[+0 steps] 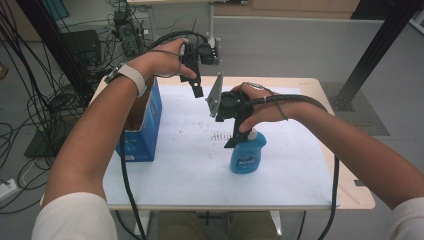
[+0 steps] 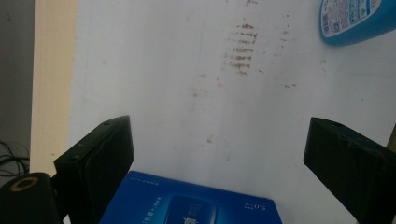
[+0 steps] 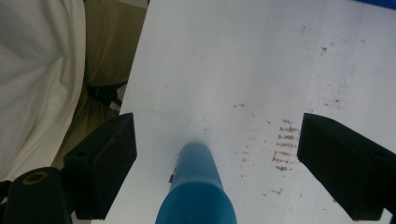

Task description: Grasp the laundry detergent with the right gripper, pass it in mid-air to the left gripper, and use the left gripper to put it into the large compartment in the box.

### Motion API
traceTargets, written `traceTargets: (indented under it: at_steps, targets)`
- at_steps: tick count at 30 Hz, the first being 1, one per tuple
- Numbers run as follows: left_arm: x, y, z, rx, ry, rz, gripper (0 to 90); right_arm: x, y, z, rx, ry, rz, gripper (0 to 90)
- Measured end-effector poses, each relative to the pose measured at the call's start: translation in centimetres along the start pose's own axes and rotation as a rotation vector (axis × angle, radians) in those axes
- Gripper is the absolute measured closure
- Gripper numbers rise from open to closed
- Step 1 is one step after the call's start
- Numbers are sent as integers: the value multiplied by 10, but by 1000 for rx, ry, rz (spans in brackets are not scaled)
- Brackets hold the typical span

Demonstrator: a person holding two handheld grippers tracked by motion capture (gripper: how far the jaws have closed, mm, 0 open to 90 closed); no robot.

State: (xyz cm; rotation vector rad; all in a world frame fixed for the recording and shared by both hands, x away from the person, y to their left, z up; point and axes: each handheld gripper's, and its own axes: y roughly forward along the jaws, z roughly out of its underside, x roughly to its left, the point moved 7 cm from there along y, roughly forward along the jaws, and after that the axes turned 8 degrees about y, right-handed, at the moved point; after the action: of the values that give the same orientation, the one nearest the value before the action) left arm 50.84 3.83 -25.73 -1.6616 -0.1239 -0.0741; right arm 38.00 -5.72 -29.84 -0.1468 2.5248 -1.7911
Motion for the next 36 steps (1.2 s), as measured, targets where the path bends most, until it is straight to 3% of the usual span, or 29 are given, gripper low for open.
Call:
traceTargets:
  at_steps: [36]
  targets:
    - [-1, -2, -3, -6, -10, -17, 86, 4, -24, 12, -63, -2, 33, 73]
